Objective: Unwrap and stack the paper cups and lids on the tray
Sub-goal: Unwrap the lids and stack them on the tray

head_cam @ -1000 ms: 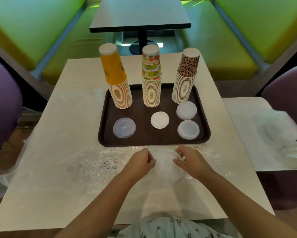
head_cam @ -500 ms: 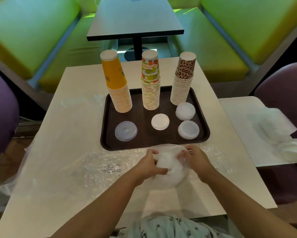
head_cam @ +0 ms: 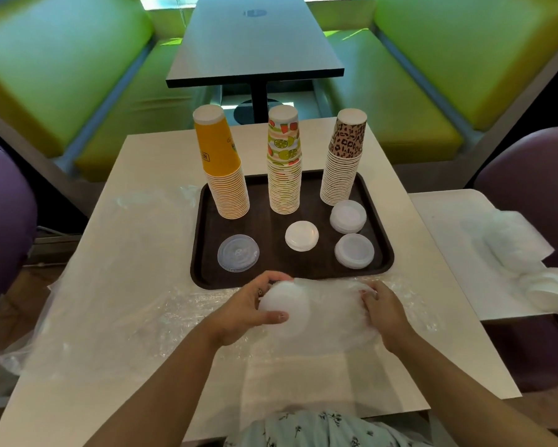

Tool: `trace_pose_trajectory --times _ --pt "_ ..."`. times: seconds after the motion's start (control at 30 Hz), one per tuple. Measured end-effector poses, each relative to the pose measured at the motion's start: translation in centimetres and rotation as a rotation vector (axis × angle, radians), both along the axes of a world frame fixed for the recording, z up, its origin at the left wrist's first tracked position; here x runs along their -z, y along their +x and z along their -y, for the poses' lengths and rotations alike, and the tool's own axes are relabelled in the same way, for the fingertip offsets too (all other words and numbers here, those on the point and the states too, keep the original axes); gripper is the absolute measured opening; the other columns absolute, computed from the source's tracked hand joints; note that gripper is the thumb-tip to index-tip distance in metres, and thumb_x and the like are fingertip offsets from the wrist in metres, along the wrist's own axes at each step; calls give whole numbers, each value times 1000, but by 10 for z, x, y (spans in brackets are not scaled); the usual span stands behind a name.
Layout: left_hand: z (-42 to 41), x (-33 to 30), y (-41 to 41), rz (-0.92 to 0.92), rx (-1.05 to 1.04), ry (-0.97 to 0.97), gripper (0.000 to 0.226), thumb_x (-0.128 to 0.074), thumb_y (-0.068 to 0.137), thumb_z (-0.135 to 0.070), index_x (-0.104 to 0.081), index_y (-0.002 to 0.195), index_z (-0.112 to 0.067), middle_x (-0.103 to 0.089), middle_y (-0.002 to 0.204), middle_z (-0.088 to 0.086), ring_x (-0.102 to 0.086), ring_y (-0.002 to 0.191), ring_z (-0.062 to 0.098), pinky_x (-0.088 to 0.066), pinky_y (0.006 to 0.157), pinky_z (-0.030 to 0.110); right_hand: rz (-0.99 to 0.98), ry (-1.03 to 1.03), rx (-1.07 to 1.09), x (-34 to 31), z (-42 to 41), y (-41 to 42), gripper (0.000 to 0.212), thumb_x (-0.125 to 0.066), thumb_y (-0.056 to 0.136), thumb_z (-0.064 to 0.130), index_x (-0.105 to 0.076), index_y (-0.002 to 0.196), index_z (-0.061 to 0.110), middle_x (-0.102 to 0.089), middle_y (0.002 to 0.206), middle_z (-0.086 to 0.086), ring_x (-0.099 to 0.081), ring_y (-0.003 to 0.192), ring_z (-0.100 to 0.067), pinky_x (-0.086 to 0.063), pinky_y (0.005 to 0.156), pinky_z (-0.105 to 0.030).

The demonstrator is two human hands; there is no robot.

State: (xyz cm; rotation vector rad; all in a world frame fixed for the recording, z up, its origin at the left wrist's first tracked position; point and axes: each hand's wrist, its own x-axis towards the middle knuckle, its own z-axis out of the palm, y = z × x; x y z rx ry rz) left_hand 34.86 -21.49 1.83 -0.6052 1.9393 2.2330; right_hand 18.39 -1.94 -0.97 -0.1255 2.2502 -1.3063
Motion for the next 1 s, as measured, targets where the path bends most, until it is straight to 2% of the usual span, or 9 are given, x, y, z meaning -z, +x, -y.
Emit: trace_pose_trajectory --times 0.17,0.37,0.5,0.57,0.67,0.73,0.83,0.9,1.0 --pt "25 -4 9 118 152 -77 54 -82 68 -20 -62 118 -24 -62 118 6 -60 110 28 -52 93 48 -122 78 -51 8 -10 -2 14 -43 97 6 -54 100 15 -56 76 0 -48 63 -10 -38 56 -22" --pt "45 -9 11 159 217 54 69 -87 60 -36 -59 122 -22 -57 125 12 -57 115 33 -52 90 50 -201 104 -80 14 -14 -6 14 -43 95 5 -56 98 10 -59 76 1 -53 72 -15 -38 60 -17" --pt "42 -5 10 150 231 190 73 -82 70 -27 -48 135 -30 -48 136 12 -52 122 35 -53 87 47 -217 147 -172 15 -13 -6 22 -45 96 7 -52 116 12 -61 104 -6 -56 90 -21 -42 72 -25" --pt "35 -8 6 164 220 178 78 -87 62 -34 -51 131 -26 -57 128 9 -57 117 30 -55 83 40 -407 98 -193 5 -9 0 31 -49 93 8 -49 124 12 -49 122 -6 -49 106 -19 -36 87 -21" --pt "29 -9 -2 179 214 143 79 -90 52 -41 -59 121 -21 -68 115 4 -63 109 25 -56 83 36 -692 -212 -310 -29 1 14 31 -47 91 25 -54 118 14 -52 114 3 -48 105 -7 -36 90 -8" --pt "27 -9 -6 180 217 122 73 -89 54 -42 -62 117 -19 -68 115 8 -63 109 27 -55 86 38 -529 -288 -533 -53 12 24 29 -47 91 37 -56 113 22 -58 103 8 -55 93 -4 -44 82 -12" --pt "23 -13 -11 187 246 87 58 -83 65 -35 -62 117 -17 -66 115 13 -63 108 29 -56 85 38 -315 -23 -882 -62 31 33 46 -58 87 49 -46 128 31 -50 118 12 -53 99 -3 -46 85 -19" --pt "19 -15 -16 201 280 32 47 -74 74 -27 -60 117 -16 -67 112 9 -65 104 24 -56 85 36 -284 71 -939 -57 40 35 62 -64 80 54 -40 133 32 -43 126 11 -50 108 -6 -46 91 -23" --pt "14 -17 -20 202 286 33 31 -63 84 -21 -60 114 -15 -70 103 1 -67 99 18 -56 82 31 -147 90 -844 -52 45 31 62 -71 77 48 -45 130 28 -52 122 6 -53 107 -11 -51 90 -28"
